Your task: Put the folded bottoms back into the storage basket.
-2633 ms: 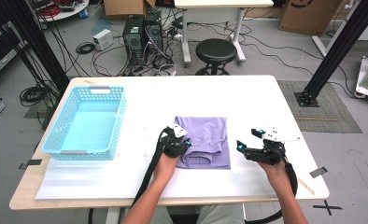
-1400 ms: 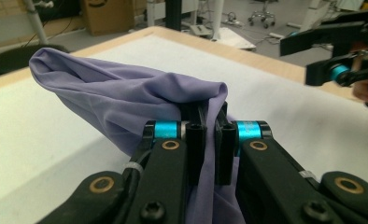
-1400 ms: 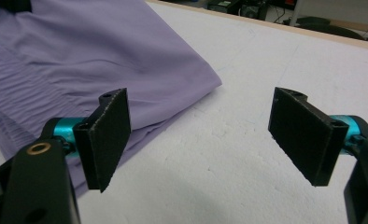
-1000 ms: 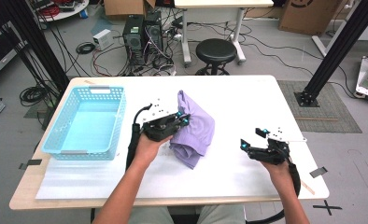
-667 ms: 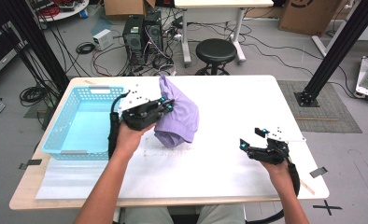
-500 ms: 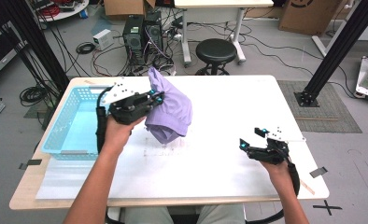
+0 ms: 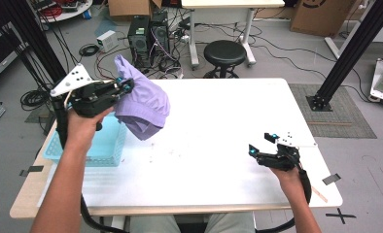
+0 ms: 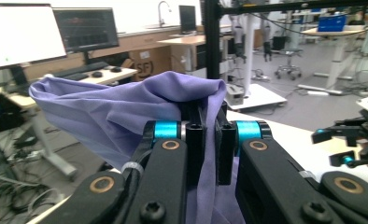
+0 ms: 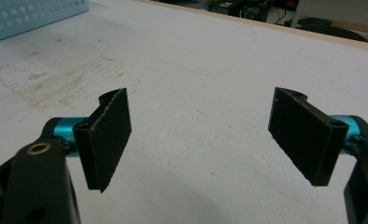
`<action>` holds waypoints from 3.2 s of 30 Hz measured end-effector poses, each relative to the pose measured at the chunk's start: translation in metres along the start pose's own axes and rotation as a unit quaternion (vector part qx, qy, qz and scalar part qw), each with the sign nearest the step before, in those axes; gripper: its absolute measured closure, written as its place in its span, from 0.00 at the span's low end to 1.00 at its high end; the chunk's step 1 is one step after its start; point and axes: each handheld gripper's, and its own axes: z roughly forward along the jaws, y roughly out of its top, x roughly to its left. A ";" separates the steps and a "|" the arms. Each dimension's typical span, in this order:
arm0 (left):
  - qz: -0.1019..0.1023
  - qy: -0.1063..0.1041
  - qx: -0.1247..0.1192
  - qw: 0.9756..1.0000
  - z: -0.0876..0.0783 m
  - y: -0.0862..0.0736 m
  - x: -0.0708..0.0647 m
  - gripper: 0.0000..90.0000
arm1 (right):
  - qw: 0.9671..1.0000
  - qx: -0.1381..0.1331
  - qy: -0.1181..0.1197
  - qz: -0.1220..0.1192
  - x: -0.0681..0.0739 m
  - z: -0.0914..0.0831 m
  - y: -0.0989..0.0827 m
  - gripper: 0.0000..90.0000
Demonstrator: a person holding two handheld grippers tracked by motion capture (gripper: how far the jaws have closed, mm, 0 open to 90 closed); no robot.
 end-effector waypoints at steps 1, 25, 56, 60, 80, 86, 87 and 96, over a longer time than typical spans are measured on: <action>-0.001 0.003 -0.002 1.000 -0.004 0.001 0.003 0.96 | 1.000 0.000 0.000 0.000 0.000 0.000 0.000 0.24; -0.029 0.077 -0.003 0.997 -0.079 -0.014 0.061 0.96 | 1.000 0.005 0.002 -0.008 0.006 0.004 0.001 0.24; -0.124 0.202 0.023 0.971 -0.072 -0.094 0.064 0.26 | 1.000 0.008 0.006 -0.011 0.009 0.008 0.001 0.24; -0.119 0.198 0.017 0.973 -0.062 -0.101 0.055 0.24 | 1.000 0.008 0.007 -0.011 0.007 0.007 0.000 0.24; -0.083 0.139 0.006 0.987 -0.013 -0.110 -0.002 0.24 | 1.000 0.005 0.008 -0.013 0.006 0.009 0.004 0.24; -0.071 0.109 0.007 0.991 0.005 -0.118 -0.023 0.24 | 1.000 0.006 0.007 -0.016 0.007 0.010 0.004 0.24; -0.071 0.109 0.007 0.991 0.005 -0.118 -0.023 0.24 | 1.000 0.005 0.008 -0.014 0.007 0.010 0.004 0.24; -0.052 0.066 0.024 0.996 0.040 -0.133 -0.063 0.24 | 1.000 0.007 0.009 -0.017 0.009 0.011 0.003 0.24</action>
